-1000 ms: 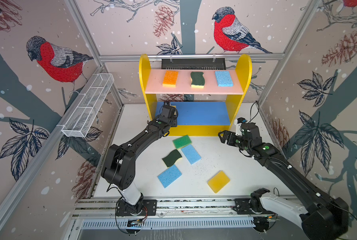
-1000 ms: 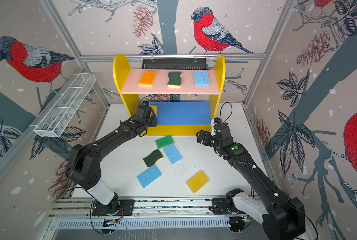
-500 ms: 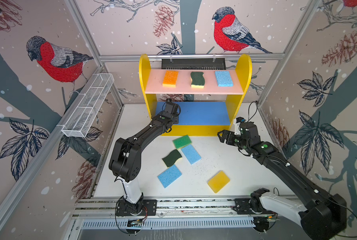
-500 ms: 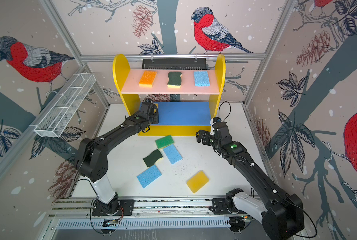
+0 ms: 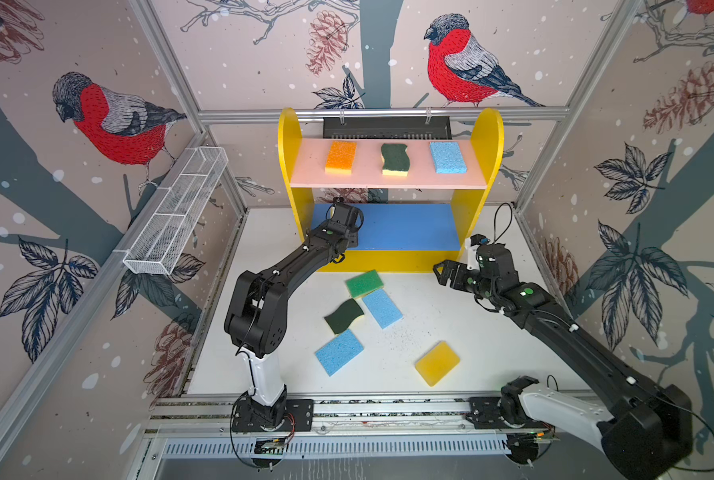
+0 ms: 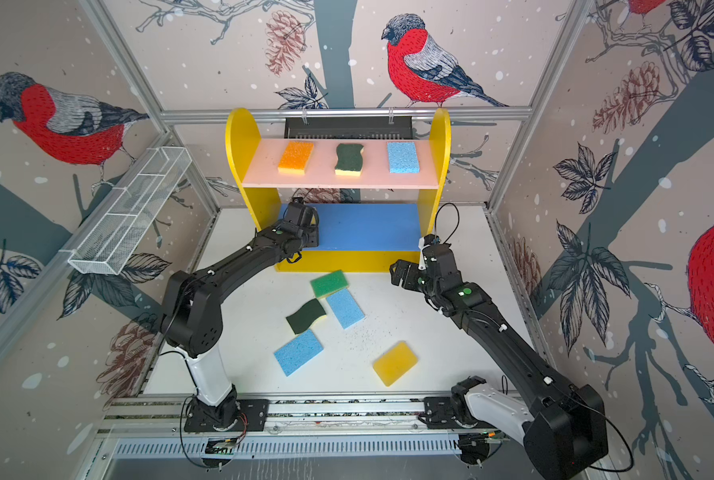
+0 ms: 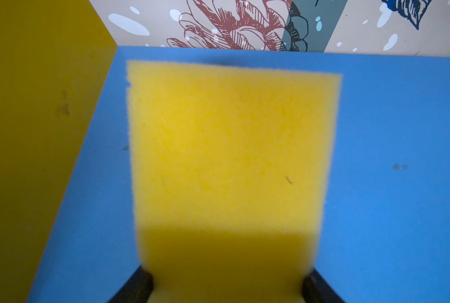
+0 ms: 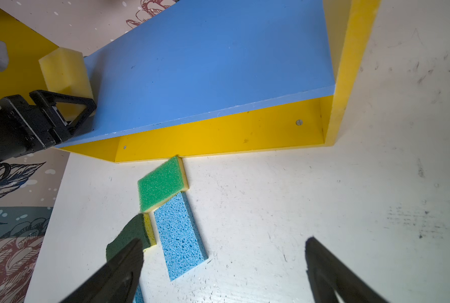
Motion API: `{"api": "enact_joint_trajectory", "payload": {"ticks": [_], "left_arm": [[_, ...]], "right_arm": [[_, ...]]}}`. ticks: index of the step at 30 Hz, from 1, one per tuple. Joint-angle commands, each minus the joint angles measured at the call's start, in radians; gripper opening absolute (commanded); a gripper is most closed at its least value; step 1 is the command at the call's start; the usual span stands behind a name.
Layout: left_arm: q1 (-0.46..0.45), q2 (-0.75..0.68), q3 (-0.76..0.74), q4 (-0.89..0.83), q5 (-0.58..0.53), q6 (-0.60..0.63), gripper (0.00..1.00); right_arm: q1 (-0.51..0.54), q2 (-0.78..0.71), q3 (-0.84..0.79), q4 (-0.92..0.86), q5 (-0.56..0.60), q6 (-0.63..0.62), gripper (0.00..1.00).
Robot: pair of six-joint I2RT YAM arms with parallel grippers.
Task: Place and organize the cleaning sponges onto the shelf
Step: 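Carry the yellow sponge over the blue lower shelf with the left gripper, then lower the yellow sponge onto the blue shelf and open the left gripper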
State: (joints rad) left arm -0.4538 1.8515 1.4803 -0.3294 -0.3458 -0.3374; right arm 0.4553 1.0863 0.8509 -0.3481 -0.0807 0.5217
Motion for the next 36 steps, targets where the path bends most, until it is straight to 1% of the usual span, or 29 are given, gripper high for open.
{"api": "enact_joint_trajectory", "payload": {"ticks": [1, 7, 12, 19, 27, 36], "left_arm": [[0.0, 0.01, 0.006, -0.024, -0.012, 0.0, 0.67], [0.0, 0.002, 0.01, -0.023, -0.017, 0.001, 0.71], [0.0, 0.006, 0.036, -0.045, 0.002, 0.009, 0.73], [0.0, 0.0, 0.046, -0.066, -0.01, 0.002, 0.77], [0.0, -0.007, 0.049, -0.08, -0.022, 0.001, 0.78], [0.0, -0.012, 0.051, -0.082, -0.004, 0.003, 0.78]], "right_arm": [[0.003, 0.003, 0.01, 0.018, 0.012, 0.004, 0.96], [0.011, 0.005, 0.01, 0.018, 0.02, 0.009, 0.96], [0.019, 0.006, 0.01, 0.021, 0.024, 0.015, 0.96], [0.031, -0.002, 0.013, 0.018, 0.033, 0.019, 0.96], [0.039, -0.009, 0.013, 0.014, 0.041, 0.021, 0.96], [0.048, -0.032, 0.012, 0.004, 0.057, 0.028, 0.96]]}}
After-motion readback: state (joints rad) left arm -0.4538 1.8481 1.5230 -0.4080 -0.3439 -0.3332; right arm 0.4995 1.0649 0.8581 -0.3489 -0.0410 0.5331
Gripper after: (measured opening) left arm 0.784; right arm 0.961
